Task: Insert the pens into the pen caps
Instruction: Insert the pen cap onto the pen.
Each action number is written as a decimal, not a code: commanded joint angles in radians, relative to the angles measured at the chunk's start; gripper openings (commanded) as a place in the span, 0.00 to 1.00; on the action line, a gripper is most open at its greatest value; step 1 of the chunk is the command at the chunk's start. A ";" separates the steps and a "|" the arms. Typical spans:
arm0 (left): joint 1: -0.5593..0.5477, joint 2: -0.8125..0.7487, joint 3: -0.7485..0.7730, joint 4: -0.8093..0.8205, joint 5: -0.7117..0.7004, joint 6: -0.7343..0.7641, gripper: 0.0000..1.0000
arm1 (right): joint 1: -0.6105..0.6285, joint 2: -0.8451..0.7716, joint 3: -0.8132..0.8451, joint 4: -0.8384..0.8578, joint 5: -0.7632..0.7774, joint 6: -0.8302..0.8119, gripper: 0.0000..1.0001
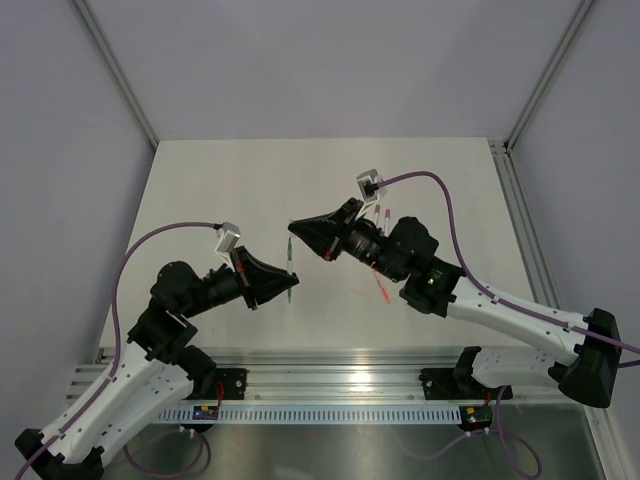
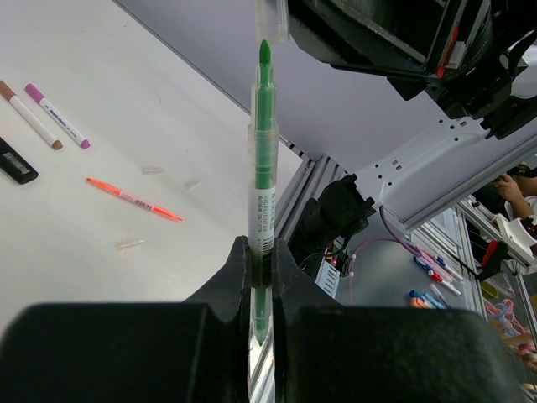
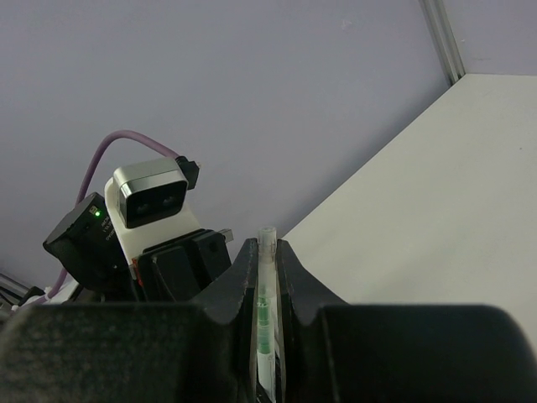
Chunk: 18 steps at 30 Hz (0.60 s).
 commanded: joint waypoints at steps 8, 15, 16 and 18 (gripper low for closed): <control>0.000 0.022 0.020 0.036 0.021 0.010 0.00 | -0.004 0.028 0.063 0.037 -0.005 0.003 0.00; 0.000 0.008 0.017 0.033 0.012 0.011 0.00 | -0.003 0.013 0.036 0.040 0.006 -0.007 0.00; 0.000 0.006 0.017 0.032 0.011 0.011 0.00 | -0.003 0.010 0.036 0.037 0.007 -0.011 0.00; 0.000 0.005 0.019 0.032 0.011 0.011 0.00 | -0.003 0.004 0.036 0.036 0.007 -0.017 0.00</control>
